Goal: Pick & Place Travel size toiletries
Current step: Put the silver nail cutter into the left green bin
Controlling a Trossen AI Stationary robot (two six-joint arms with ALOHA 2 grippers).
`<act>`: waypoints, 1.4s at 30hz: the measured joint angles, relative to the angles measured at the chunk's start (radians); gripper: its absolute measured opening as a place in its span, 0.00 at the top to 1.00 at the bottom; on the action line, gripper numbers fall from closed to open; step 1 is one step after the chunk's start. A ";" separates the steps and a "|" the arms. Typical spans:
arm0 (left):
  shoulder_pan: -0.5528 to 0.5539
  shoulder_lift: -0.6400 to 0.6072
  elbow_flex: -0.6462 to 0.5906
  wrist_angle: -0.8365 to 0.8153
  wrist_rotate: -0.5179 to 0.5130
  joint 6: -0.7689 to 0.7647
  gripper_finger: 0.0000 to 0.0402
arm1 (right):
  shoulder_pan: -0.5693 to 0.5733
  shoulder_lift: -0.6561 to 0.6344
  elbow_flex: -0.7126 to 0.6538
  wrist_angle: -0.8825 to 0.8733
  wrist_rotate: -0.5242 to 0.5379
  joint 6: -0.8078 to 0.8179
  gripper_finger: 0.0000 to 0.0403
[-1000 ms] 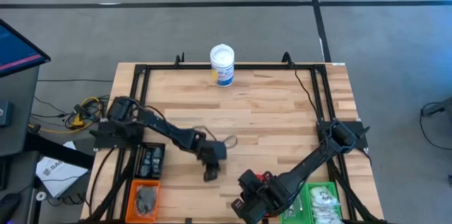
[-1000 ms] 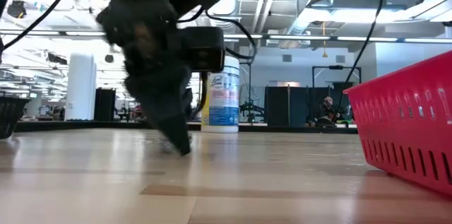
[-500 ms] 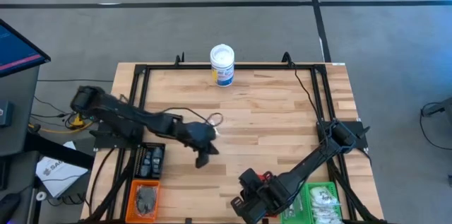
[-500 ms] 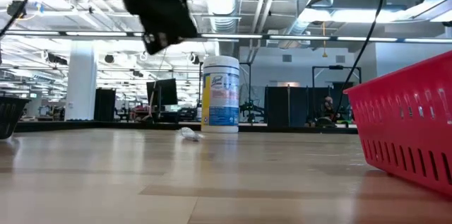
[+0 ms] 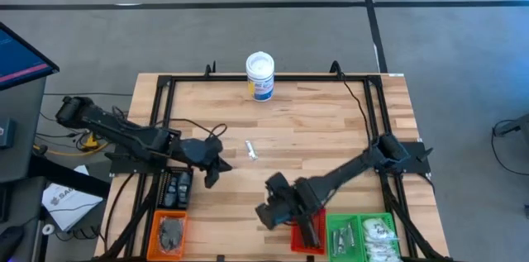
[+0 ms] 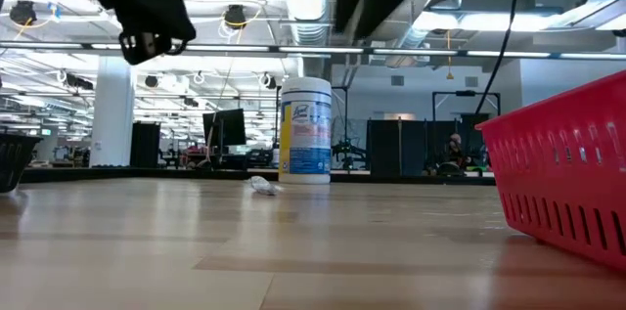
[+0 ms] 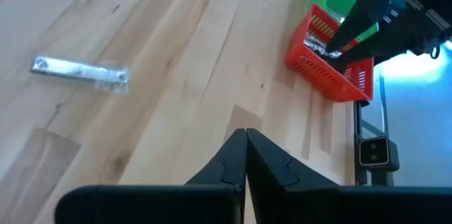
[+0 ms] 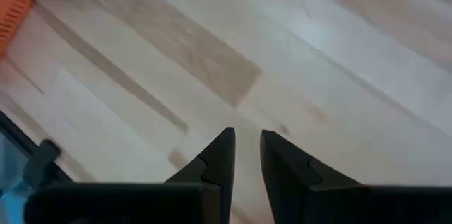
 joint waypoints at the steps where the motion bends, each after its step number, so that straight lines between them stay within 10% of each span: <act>1: -0.005 -0.010 -0.010 0.002 -0.002 -0.007 1.00 | -0.016 0.000 0.000 0.017 -0.009 -0.030 0.85; 27: 0.065 -0.021 -0.057 0.015 -0.156 -0.141 1.00 | -0.333 0.000 0.000 0.296 -0.013 -0.661 1.00; 42: 0.073 -0.123 -0.057 -0.142 -0.118 -0.071 1.00 | -0.322 0.002 -0.269 0.785 0.075 -0.458 1.00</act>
